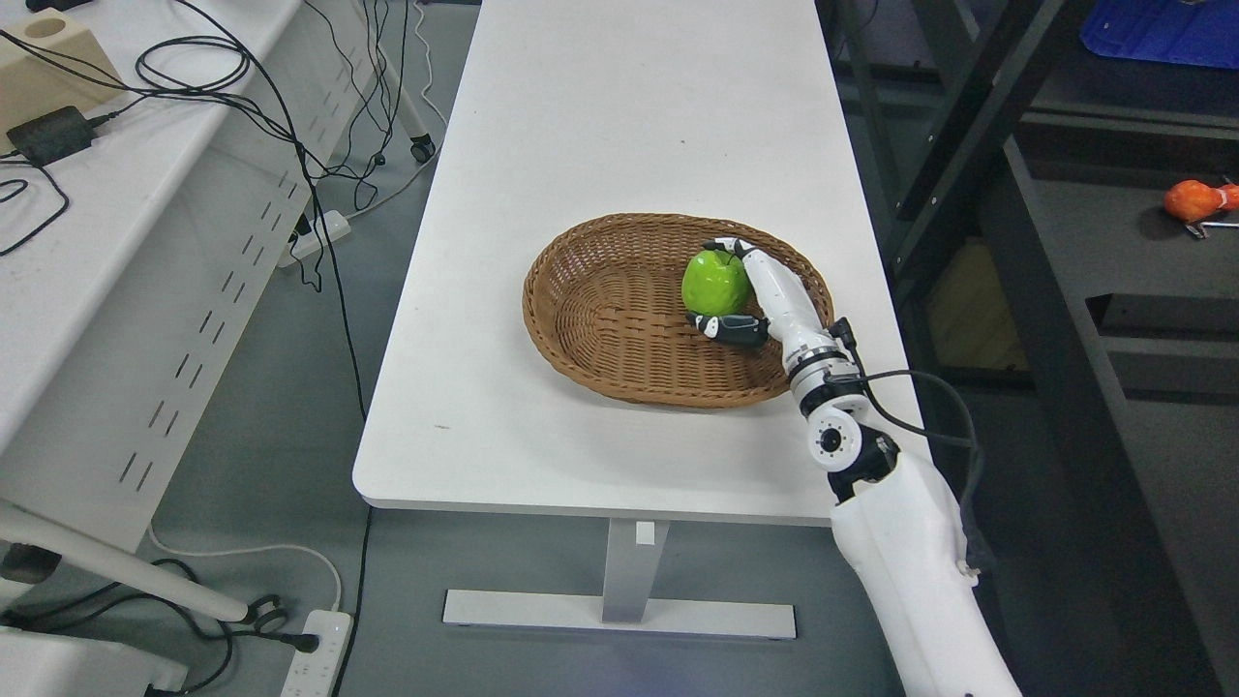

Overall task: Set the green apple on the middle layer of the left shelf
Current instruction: 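Close the right hand around the green apple, then lift the green apple out of the basket with the right hand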

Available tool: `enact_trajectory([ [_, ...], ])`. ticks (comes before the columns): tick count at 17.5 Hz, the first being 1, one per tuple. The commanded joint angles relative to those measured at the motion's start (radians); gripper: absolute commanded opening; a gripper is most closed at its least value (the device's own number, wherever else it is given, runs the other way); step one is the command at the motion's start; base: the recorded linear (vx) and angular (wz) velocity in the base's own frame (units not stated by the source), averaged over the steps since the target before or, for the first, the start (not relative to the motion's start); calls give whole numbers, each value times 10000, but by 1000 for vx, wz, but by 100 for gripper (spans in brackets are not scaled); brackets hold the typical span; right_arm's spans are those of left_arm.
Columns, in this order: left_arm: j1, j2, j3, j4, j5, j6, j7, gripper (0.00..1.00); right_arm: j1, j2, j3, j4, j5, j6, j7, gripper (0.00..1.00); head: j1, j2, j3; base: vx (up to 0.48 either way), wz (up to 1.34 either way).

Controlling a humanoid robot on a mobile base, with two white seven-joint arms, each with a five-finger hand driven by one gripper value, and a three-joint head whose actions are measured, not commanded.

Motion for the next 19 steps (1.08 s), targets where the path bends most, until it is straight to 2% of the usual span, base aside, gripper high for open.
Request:
enact_trajectory([
  [1,-215,175,0,0,-3,-3,-7,100,1142,-1402,-2481,-2773,-2709,-35,17,0,0,0,0,0,0],
  [4,-215,175,0,0,-3,-3,-7,100,1541,-1634,-3449,-3264,-4443,-111,17,0,0,0,0,0,0],
  [5,-215,175,0,0,-3,-3,-7,100,1756,-1680,-3527,-3479,-4616,-172,17,0,0,0,0,0,0],
  [8,-215,175,0,0,12,-3,-7,100,2614,-1558,-3559,-4139,-4694,-554,-181,0,0,0,0,0,0],
  [12,-215,175,0,0,-3,-3,-7,100,3841,-1267,-3544,-5090,-4710,-969,-1454,0,0,0,0,0,0],
  [19,-215,175,0,0,12,12,-7,100,4764,-623,-3406,-5444,-4710,-1339,-1425,0,0,0,0,0,0],
])
